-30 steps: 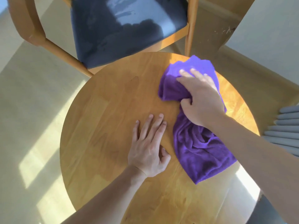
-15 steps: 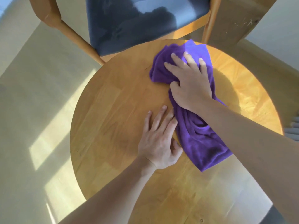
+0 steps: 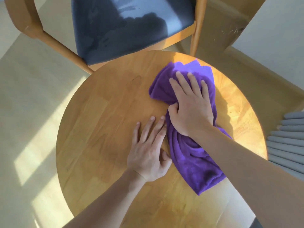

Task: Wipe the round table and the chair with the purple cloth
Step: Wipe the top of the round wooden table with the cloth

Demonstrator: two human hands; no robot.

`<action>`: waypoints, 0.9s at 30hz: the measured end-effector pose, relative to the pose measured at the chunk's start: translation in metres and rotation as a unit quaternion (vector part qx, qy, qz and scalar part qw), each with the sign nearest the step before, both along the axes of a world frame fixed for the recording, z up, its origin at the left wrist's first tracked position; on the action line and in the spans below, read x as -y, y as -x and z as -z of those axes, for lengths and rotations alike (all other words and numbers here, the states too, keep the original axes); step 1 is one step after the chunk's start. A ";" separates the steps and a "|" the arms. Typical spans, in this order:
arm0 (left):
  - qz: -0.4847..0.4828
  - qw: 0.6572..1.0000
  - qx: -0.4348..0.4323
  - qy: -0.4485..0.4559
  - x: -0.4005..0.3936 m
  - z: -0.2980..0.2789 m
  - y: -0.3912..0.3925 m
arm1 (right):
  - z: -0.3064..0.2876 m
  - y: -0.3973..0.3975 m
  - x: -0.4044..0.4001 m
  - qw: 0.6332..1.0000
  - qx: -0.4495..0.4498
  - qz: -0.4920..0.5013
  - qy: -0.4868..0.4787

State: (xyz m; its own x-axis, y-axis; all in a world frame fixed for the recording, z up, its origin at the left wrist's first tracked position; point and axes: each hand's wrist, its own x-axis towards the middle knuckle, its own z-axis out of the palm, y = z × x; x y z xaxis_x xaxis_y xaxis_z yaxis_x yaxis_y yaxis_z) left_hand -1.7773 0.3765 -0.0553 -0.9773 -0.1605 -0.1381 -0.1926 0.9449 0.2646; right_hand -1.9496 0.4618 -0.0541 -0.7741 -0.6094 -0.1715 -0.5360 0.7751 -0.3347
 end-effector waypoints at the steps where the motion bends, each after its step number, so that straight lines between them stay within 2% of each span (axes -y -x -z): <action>1: -0.006 1.000 -0.002 -0.005 0.001 0.001 0.000 | 0.001 0.004 0.010 1.000 -0.002 0.010 0.003; 7: -0.045 0.996 -0.027 -0.073 0.003 0.002 -0.002 | 0.003 0.010 0.024 0.999 -0.017 0.030 0.012; 12: -0.162 0.987 0.010 0.003 0.053 -0.002 -0.006 | 0.003 0.004 0.025 0.998 -0.019 0.045 0.035; 15: -0.158 0.987 0.021 0.029 0.077 0.002 -0.013 | 0.002 -0.025 0.026 0.996 -0.009 0.085 0.026; 18: -0.152 0.987 0.030 0.038 0.077 0.005 -0.010 | 0.004 -0.054 0.025 0.999 -0.003 -0.051 -0.004; 21: -0.155 0.987 0.025 0.038 0.076 0.005 -0.010 | 0.005 -0.052 0.017 0.983 0.015 -0.183 0.005; 24: -0.156 0.987 0.012 0.033 0.077 0.007 -0.010 | 0.006 -0.026 0.024 0.975 0.024 -0.223 0.006; 27: -0.163 0.986 0.005 0.035 0.077 0.007 -0.009 | 0.006 0.006 0.065 0.986 0.000 -0.166 0.012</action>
